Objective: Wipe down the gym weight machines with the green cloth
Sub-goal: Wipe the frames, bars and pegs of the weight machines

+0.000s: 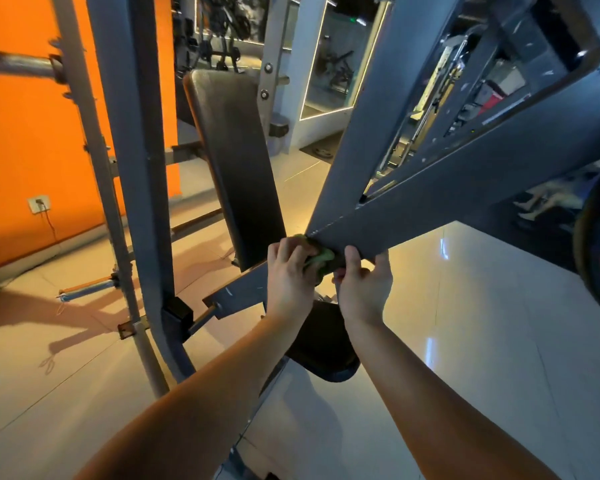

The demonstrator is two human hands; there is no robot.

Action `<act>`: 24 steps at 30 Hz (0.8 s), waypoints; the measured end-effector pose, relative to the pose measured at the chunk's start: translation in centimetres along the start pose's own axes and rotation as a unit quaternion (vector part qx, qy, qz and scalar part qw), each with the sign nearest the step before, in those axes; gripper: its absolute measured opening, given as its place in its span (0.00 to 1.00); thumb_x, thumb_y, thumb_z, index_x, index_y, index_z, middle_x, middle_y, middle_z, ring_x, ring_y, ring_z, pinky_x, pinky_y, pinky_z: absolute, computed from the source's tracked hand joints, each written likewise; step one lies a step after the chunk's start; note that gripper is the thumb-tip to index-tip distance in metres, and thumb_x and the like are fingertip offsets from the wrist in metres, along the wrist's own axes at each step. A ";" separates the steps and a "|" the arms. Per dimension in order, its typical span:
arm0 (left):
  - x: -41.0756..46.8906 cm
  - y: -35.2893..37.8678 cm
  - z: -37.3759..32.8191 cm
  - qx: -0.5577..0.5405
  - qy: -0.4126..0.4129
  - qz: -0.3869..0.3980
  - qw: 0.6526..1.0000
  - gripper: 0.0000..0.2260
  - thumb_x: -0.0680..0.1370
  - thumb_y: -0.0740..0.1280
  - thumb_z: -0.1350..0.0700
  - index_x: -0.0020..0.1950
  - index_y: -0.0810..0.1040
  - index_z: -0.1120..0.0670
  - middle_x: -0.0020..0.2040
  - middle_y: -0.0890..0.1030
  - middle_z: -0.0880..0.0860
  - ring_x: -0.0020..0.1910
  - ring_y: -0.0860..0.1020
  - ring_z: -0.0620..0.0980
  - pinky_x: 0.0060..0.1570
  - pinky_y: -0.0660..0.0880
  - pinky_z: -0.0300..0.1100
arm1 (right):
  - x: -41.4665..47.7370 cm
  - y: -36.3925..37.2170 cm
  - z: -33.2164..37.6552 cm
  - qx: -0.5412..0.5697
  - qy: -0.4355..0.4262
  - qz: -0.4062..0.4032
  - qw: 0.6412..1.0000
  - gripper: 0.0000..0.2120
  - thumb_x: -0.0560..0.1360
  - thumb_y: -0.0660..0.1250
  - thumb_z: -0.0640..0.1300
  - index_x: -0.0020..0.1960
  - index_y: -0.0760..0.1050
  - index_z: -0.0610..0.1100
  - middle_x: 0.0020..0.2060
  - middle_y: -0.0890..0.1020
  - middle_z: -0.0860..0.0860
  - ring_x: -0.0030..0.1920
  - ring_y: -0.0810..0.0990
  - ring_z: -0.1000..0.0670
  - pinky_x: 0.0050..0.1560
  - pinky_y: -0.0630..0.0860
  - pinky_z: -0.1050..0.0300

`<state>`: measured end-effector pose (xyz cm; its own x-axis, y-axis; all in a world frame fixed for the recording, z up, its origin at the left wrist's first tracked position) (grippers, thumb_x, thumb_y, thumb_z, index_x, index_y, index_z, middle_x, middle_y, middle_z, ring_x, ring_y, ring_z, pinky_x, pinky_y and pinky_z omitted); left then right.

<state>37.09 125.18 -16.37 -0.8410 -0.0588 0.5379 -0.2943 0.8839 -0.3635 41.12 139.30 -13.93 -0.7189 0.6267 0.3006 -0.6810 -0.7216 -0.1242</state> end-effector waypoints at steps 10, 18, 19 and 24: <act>-0.9 -0.1 2.6 -0.076 -0.135 -0.075 0.985 0.15 0.78 0.73 0.56 0.52 0.73 0.36 0.55 0.72 0.38 0.59 0.75 0.44 0.62 0.78 0.48 | -0.1 0.3 -0.2 0.016 -0.045 0.002 0.999 0.28 0.73 0.69 0.64 0.69 0.72 0.54 0.61 0.80 0.52 0.52 0.85 0.45 0.42 0.86 0.47; -1.0 -0.5 8.9 -0.061 -0.264 -0.064 0.961 0.09 0.79 0.71 0.55 0.57 0.75 0.47 0.56 0.74 0.45 0.56 0.76 0.46 0.53 0.76 0.40 | 0.4 -0.2 -1.0 0.036 -0.069 -0.009 0.997 0.26 0.76 0.72 0.55 0.71 0.71 0.50 0.61 0.81 0.53 0.48 0.85 0.48 0.40 0.86 0.48; -1.1 -0.8 10.2 -0.058 -0.303 -0.068 0.949 0.08 0.79 0.70 0.55 0.57 0.75 0.51 0.55 0.75 0.47 0.56 0.76 0.49 0.48 0.74 0.36 | 0.3 -0.1 -1.0 0.039 -0.068 -0.013 0.997 0.25 0.77 0.73 0.52 0.71 0.72 0.50 0.61 0.81 0.54 0.49 0.85 0.49 0.40 0.86 0.49; -1.1 -0.7 9.4 -0.064 -0.290 -0.063 0.953 0.04 0.79 0.70 0.56 0.52 0.76 0.50 0.54 0.74 0.45 0.54 0.75 0.43 0.55 0.76 0.41 | -0.3 0.4 -1.1 0.045 -0.059 -0.034 0.997 0.24 0.77 0.74 0.50 0.70 0.72 0.51 0.61 0.80 0.56 0.55 0.84 0.49 0.43 0.86 0.47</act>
<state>33.95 120.28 -23.83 -0.9228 -0.3824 0.0476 -0.3836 0.8999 -0.2075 40.95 139.16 -15.09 -0.6467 0.6401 0.4149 -0.7087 -0.7054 -0.0164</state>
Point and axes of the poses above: each hand's wrist, its own x-axis towards the middle knuckle, its own y-axis out of the palm, z = x × y, the point moved 6 cm from there along x, towards the middle knuckle
